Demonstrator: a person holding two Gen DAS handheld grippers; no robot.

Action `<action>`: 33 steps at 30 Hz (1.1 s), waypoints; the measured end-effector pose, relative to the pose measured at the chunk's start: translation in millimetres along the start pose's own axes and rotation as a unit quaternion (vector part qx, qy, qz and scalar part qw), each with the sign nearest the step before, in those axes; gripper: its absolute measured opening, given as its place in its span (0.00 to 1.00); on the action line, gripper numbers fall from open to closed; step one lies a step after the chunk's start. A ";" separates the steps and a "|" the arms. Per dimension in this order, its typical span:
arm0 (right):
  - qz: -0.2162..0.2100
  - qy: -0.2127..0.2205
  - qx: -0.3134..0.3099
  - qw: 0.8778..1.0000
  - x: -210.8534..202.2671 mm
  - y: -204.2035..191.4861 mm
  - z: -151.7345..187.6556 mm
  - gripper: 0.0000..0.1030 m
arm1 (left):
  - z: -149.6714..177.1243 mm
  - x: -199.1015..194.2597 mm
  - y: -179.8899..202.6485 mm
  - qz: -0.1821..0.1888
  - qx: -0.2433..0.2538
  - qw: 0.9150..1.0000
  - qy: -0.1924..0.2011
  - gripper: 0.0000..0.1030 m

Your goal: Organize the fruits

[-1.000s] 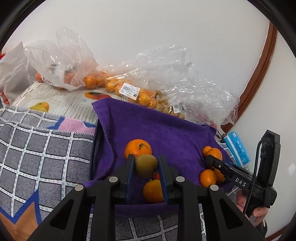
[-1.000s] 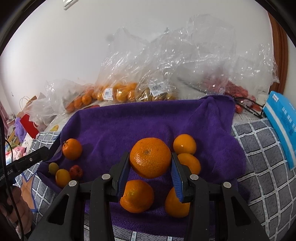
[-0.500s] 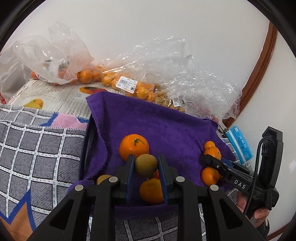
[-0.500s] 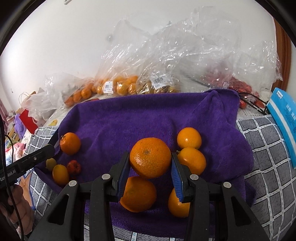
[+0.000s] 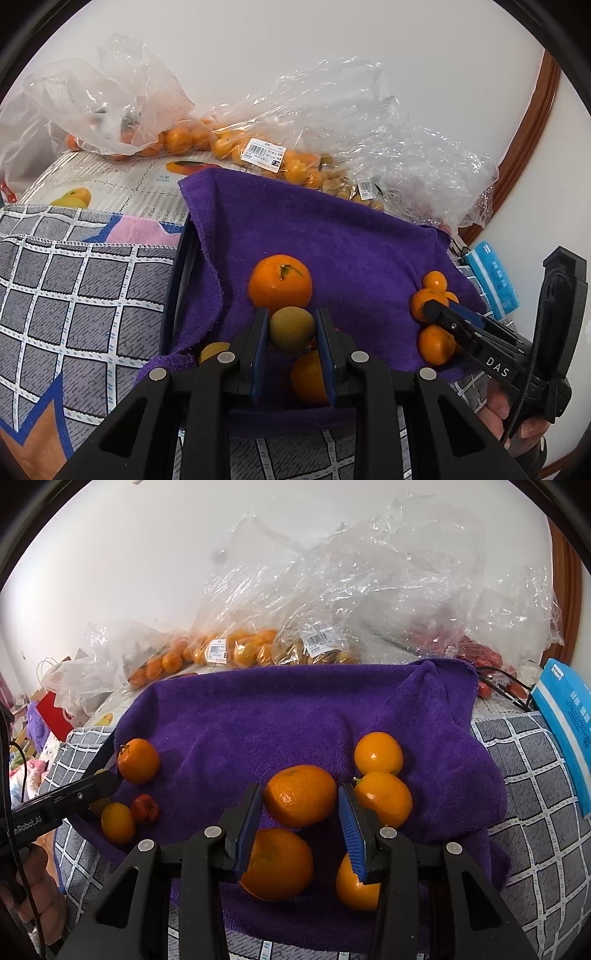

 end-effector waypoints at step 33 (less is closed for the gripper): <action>0.021 0.024 0.019 0.999 -42.9 2.2 -1.5 0.47 | -2.5 -33.7 13.5 -0.050 0.049 0.996 0.049 0.54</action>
Point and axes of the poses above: each gripper's, at about its wrist camera, not at the fingertips, and x roughly the way its jaws point, y to its right, z to its underside, the point moved 9 cm from there along x, roughly the way its jaws point, and after that the axes turned 11 degrees about -y, right-handed, at the moved point
